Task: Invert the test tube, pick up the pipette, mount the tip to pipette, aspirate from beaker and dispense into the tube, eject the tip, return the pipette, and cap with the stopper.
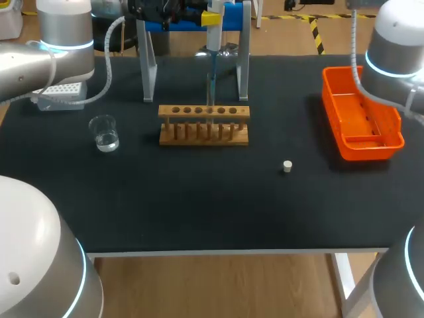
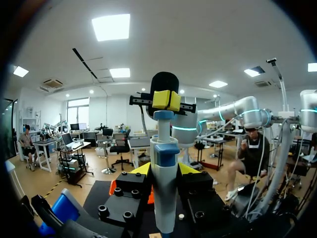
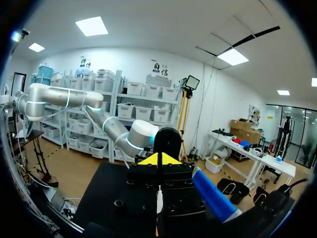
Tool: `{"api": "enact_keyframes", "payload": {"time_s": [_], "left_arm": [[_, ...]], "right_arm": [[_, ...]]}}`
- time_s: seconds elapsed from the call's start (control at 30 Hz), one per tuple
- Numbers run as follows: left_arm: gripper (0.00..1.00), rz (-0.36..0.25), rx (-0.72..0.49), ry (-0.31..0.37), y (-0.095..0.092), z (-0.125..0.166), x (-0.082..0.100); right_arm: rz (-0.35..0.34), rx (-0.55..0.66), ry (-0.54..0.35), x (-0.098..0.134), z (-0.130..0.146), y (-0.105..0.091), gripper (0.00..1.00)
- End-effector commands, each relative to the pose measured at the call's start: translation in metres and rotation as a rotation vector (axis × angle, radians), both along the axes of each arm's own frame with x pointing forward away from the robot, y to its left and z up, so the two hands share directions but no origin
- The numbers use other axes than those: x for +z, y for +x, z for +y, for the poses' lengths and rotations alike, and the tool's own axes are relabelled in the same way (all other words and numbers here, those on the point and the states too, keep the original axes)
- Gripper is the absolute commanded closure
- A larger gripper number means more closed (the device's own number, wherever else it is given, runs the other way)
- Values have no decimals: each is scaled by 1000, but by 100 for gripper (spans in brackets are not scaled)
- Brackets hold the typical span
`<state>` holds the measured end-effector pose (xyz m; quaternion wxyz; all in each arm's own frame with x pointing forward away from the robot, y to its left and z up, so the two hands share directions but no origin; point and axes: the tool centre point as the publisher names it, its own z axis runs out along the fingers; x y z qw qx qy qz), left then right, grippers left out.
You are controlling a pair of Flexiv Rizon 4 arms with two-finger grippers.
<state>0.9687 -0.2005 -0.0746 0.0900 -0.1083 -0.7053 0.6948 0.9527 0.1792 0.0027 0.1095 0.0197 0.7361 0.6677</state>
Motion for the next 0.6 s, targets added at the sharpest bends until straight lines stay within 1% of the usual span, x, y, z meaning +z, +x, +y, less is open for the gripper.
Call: {"api": "enact_keyframes", "payload": {"time_s": [0.03, 0.27, 0.6], "left_arm": [[100, -1, -5, 0, 2, 0, 0], [100, -1, -5, 0, 2, 0, 0], [100, -1, -5, 0, 2, 0, 0]], "right_arm": [[15, -5, -3, 4, 11, 6, 100], [60, -7, 14, 5, 24, 8, 100], [67, -13, 12, 2, 35, 13, 100]]}}
